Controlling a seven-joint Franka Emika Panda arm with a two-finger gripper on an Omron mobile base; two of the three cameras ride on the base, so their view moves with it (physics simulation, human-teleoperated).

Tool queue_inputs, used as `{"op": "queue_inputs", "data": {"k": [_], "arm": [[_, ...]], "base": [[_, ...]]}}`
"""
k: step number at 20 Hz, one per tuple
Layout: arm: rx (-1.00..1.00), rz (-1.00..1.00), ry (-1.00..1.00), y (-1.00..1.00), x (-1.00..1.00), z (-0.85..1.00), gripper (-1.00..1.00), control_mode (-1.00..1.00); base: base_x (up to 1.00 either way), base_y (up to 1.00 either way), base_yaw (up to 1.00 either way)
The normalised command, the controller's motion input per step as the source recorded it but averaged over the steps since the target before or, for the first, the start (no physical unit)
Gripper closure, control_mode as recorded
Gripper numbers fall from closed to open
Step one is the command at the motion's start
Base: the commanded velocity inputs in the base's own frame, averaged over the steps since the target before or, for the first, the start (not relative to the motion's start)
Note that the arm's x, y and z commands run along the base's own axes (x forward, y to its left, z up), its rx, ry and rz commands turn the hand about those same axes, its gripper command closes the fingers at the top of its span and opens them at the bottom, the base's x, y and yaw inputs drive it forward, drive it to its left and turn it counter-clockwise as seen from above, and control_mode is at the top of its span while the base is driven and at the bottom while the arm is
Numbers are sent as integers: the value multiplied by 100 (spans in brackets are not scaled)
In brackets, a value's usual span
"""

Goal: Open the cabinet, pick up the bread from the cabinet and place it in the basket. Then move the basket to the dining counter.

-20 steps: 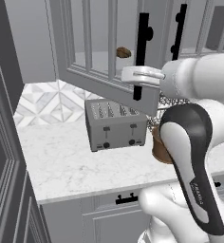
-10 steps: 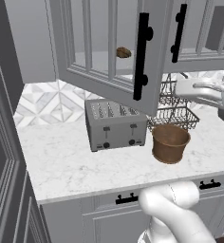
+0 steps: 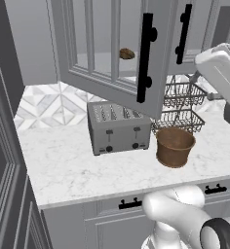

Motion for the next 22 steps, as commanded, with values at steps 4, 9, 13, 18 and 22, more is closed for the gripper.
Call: {"op": "queue_inputs", "data": {"k": [4, 9, 13, 18, 22], "arm": [[36, 0, 27, 28, 97, -24, -100, -100], [37, 0, 2, 26, 90, -35, -100, -100], [29, 0, -1, 64, 70, -26, -100, -100], [23, 0, 14, 33, 88, 19, -100, -100], [18, 3, 27, 30, 22, 29, -100, -100]], "base": [[0, 0, 0], [0, 0, 0], [0, 0, 0], [0, 0, 0], [0, 0, 0]]}}
